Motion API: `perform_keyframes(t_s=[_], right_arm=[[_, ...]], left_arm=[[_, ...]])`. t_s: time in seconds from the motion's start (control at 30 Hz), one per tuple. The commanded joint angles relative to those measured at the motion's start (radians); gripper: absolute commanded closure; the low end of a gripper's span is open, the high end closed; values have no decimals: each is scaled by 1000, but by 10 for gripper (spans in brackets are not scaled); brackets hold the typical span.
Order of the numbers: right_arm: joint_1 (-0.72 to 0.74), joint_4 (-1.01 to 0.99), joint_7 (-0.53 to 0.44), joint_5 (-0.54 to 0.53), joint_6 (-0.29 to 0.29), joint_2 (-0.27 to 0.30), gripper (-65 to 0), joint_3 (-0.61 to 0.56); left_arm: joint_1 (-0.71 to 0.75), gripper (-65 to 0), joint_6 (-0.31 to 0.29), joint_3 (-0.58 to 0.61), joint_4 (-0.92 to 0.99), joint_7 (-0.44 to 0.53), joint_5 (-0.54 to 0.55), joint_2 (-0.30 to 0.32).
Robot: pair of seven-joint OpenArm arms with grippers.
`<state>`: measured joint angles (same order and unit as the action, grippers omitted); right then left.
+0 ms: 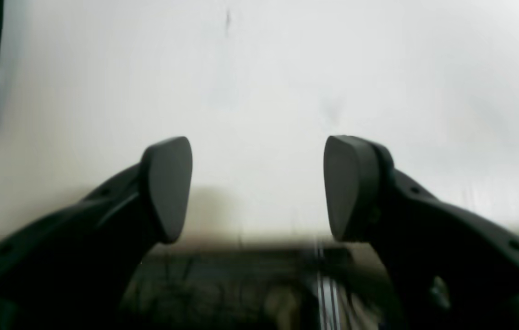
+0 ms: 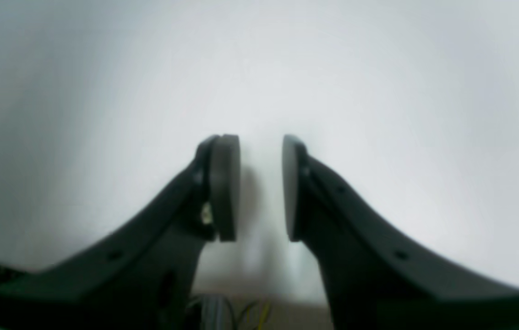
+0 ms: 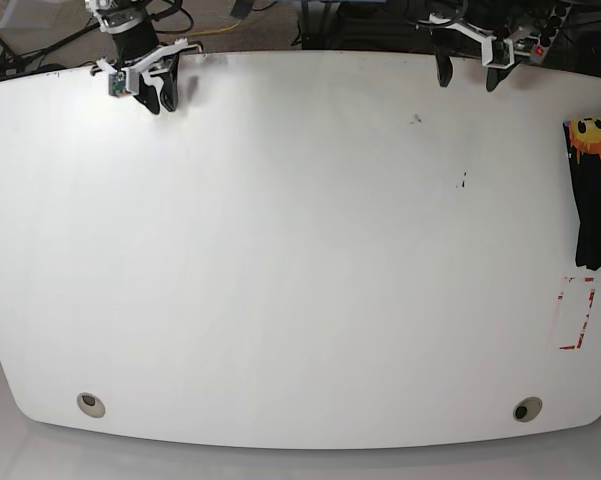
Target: Fold the T-shirt properly
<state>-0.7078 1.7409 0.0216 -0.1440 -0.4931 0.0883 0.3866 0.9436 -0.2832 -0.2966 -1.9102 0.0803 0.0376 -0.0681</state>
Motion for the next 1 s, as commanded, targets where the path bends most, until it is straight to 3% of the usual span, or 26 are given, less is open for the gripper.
perform_keyframes(t_s=[0.0,0.23,0.33,0.47,0.7,0.83,0.97], right_arm=[[-109,17,-114,-62,9,12,-152,8],[-303,12,-159,-72,4,-12,-151,-2],[-376,11,-159,-72,-55,-38,-151,-2],[-428,-65,-159,-70,-86,-54,-151,-2],[-347,-370,-159,-59,-86,-46,-151,-68],[-261,-528,-159,-58,-83,-38,-151,-114],[-158,-680,-159,-16,-75,-40,-151,-145]], left_arm=[[114,-410,5,-3,-16,26,9,-19],[260,-408,5,-6,42,26,9,-5],[271,-408,5,-5,130,26,9,21],[257,-408,5,-2,282,26,9,35],[84,-388,5,81,619,26,8,136],[-41,-335,5,106,842,26,5,143],[-180,-335,5,133,1070,26,0,173]])
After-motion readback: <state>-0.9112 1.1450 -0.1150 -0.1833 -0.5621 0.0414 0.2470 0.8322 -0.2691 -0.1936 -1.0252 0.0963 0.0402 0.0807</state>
